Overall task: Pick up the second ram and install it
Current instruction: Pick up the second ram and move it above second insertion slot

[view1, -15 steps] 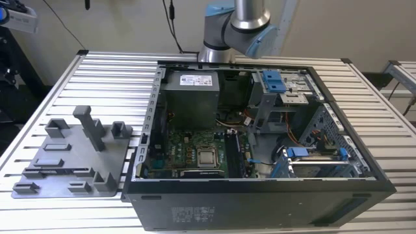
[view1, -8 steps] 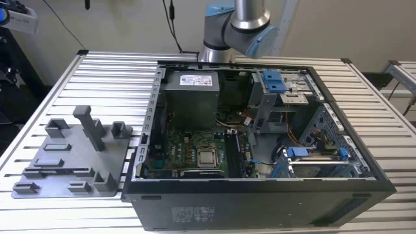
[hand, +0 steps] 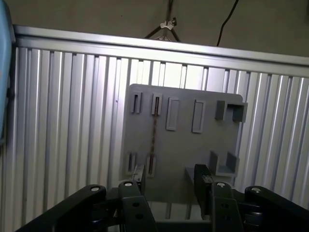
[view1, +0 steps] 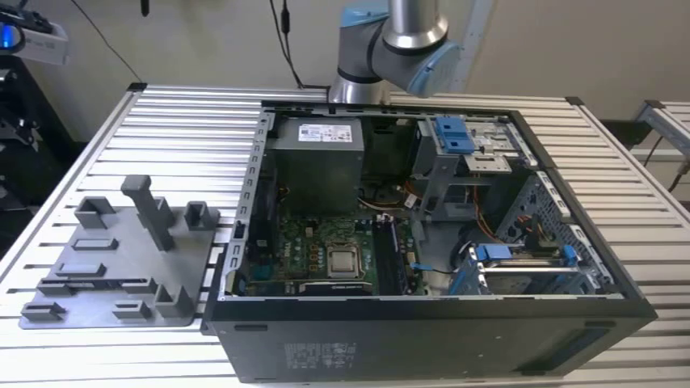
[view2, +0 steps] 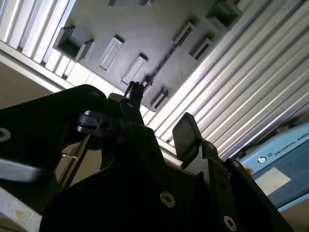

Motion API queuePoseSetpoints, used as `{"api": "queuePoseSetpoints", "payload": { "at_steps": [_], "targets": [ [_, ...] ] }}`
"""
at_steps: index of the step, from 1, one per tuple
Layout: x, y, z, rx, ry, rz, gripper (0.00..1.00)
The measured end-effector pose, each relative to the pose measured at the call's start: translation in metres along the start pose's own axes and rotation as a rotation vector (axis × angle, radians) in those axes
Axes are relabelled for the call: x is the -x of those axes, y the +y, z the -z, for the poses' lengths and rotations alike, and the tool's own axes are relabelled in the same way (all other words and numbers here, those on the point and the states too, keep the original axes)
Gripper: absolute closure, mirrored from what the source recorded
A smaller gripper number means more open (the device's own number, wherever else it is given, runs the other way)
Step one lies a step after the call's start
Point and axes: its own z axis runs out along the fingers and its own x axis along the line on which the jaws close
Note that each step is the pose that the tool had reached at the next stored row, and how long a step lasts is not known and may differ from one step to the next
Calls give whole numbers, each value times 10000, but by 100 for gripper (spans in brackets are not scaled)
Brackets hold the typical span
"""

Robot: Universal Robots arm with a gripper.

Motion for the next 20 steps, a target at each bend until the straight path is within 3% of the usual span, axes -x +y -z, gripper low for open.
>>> {"api": "queuePoseSetpoints", "payload": {
  "at_steps": [14, 20],
  "targets": [
    [-2, 0, -205, 1, -5, -1, 46],
    [-4, -1, -310, -4, -52, 3, 46]
  ]
}}
